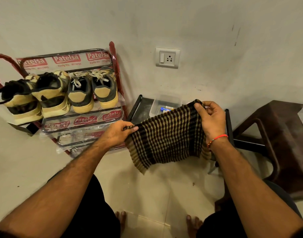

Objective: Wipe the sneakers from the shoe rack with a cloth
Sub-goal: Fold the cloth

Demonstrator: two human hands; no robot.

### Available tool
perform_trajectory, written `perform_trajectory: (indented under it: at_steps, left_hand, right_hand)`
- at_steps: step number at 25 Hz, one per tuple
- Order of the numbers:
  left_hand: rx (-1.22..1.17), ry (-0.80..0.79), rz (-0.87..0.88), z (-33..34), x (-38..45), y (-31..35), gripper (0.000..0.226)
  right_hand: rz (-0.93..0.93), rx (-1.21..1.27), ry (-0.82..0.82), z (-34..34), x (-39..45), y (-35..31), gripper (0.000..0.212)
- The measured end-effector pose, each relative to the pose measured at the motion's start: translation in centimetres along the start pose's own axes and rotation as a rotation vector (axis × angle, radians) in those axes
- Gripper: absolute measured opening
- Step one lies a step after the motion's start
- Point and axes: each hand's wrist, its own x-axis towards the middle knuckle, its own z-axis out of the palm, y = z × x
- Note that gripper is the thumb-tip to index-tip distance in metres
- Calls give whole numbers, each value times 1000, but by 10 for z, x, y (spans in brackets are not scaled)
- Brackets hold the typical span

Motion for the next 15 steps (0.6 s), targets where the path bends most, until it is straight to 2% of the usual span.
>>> perform_trajectory:
  at_steps: [2,6,9,12,14,15]
  left_hand:
    - [-81,53,-92,0,2,-3,28]
    - [-573,-22,-203,15,-2,12,29]
    - [-630,-60,-112,28,-5,25,34]
    - [-601,-183,-7,37,-11,32,56]
    - [-500,-185,74,35,-12,29,64]
    - [-439,-162,117,32,-11,27,55]
  right_hand:
    - [43,-24,39,1,2,6,9]
    - [159,55,46,15,-9,2,9]
    - [152,67,-242,44,-42,-3,16]
    - [241,119,-608,64,-67,-2,18]
    - [282,180,-677,63,-66,-3,32]
    - [252,164,-636,60,-62,-5,36]
